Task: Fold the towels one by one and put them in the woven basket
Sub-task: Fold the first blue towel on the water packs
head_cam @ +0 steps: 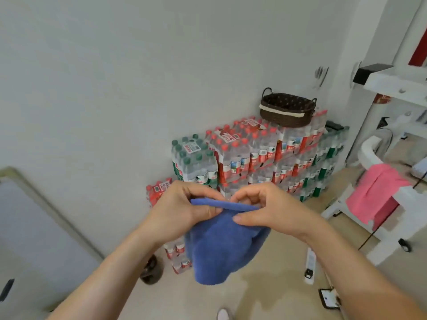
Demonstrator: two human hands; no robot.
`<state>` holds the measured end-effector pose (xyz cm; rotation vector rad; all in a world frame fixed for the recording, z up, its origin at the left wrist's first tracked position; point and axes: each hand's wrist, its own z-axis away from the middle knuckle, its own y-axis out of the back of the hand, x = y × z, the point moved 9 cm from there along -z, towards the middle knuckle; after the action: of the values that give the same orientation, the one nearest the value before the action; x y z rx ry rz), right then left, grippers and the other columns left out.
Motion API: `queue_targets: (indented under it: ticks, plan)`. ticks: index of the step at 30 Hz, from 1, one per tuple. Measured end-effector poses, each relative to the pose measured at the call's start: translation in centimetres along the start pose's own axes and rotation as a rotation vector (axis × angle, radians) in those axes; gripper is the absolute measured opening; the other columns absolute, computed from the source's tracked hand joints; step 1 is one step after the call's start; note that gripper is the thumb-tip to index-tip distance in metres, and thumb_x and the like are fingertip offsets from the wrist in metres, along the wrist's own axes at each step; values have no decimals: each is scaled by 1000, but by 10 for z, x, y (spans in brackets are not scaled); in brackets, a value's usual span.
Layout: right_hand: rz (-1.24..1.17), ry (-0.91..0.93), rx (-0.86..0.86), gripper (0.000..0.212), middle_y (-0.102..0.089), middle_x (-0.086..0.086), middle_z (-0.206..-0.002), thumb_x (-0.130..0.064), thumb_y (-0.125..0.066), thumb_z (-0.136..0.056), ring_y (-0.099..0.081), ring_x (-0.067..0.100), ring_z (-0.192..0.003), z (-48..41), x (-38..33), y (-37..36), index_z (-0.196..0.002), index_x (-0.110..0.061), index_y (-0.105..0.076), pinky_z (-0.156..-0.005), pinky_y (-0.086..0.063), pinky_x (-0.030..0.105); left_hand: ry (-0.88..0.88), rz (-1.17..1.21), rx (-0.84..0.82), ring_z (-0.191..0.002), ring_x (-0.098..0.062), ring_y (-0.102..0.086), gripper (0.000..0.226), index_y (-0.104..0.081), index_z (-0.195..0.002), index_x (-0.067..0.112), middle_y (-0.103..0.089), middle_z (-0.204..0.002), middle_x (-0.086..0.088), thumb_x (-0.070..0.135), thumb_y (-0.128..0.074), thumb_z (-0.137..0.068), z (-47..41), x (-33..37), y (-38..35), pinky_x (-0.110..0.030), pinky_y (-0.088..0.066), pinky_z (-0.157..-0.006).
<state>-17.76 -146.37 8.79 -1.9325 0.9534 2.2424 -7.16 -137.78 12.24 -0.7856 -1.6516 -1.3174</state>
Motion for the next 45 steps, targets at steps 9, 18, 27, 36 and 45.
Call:
queue_targets:
  ticks: [9,18,27,36,45]
  plan:
    - [664,-175,5,16,-64,-5,-67,-19,-66,-86,-59,14,-66,-195,82,142,-70,-23,-68,-55,-43,28,151,-603,-139,-50,-6,-36,25,-47,-61,15,-41,-52,9,18,-69,-74,-182,-113,97,-26,-32,-52]
    - [567,-231,-18,16,-63,8,-67,-26,-75,-79,-54,16,-62,-345,148,194,-68,-18,-68,-58,-40,29,343,-422,142,-62,-13,-53,10,-67,-72,16,-63,-66,0,20,-76,-74,-294,-228,209,-30,-45,-63]
    - [831,-190,-23,15,-67,6,-70,-26,-70,-81,-61,22,-68,-501,195,254,-69,-17,-71,-57,-42,31,589,-62,431,-69,-18,-53,12,-53,-79,17,-59,-73,-7,12,-57,-89,-326,-334,252,-26,-42,-64]
    - [994,-42,142,25,-63,10,-67,-32,-65,-84,-59,32,-70,-623,220,278,-65,-17,-62,-61,-47,34,780,-304,1199,-81,-24,-62,27,-54,-103,25,-65,-91,-1,11,-58,-81,-324,-359,300,-38,-53,-67]
    - [972,-154,96,16,-64,5,-78,-38,-55,-86,-59,31,-80,-642,269,241,-78,-24,-58,-70,-40,36,428,-733,277,-140,-22,-29,51,-44,-139,34,-34,-152,-4,48,-42,-90,-415,-377,152,-35,-25,-114]
